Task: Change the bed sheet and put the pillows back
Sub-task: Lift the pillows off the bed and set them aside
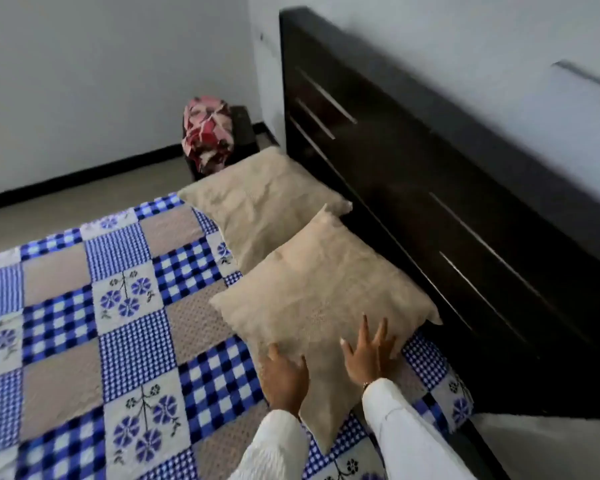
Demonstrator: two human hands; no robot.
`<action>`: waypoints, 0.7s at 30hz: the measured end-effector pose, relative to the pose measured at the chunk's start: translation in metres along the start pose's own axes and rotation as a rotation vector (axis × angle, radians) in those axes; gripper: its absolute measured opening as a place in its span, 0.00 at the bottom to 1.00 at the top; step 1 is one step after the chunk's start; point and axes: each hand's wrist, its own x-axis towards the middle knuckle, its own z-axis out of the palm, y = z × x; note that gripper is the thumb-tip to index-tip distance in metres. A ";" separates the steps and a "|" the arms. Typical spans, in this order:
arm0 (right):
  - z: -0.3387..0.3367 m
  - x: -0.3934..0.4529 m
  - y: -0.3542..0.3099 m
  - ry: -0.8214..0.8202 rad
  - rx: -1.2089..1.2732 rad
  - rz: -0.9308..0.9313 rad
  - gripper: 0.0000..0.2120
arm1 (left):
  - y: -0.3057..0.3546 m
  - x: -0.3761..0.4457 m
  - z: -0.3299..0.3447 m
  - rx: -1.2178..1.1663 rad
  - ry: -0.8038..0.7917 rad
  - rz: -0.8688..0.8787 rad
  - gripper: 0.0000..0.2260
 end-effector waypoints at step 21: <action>0.008 0.020 0.009 -0.236 1.743 0.581 0.20 | 0.006 0.020 -0.019 -1.074 -0.093 -0.381 0.26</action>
